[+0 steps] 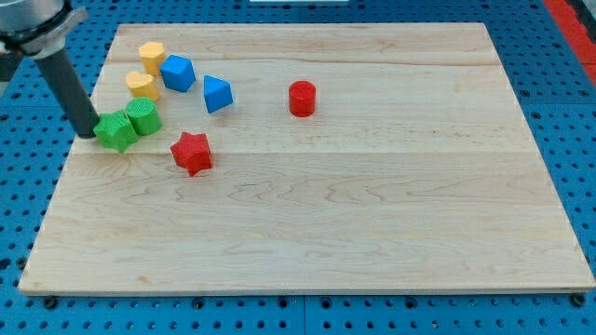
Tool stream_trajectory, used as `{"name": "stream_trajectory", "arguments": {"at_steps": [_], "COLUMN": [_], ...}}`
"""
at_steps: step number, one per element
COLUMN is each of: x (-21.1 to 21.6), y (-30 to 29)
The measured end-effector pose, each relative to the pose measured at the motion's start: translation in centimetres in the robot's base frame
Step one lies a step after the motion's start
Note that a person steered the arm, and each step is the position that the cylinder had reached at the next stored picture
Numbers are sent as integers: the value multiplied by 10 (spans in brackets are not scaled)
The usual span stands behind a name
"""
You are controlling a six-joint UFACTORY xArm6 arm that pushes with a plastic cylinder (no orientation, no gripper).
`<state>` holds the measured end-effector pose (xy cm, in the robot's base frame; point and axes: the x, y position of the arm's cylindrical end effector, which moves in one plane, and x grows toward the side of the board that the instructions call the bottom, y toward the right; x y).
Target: Nudge the red star right side a bit
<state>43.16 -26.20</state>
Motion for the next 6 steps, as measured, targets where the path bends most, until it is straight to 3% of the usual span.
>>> {"name": "stream_trajectory", "arguments": {"at_steps": [2, 3, 4, 5, 6], "x": [49, 47, 6, -4, 10], "y": [40, 75, 103, 157, 191]}}
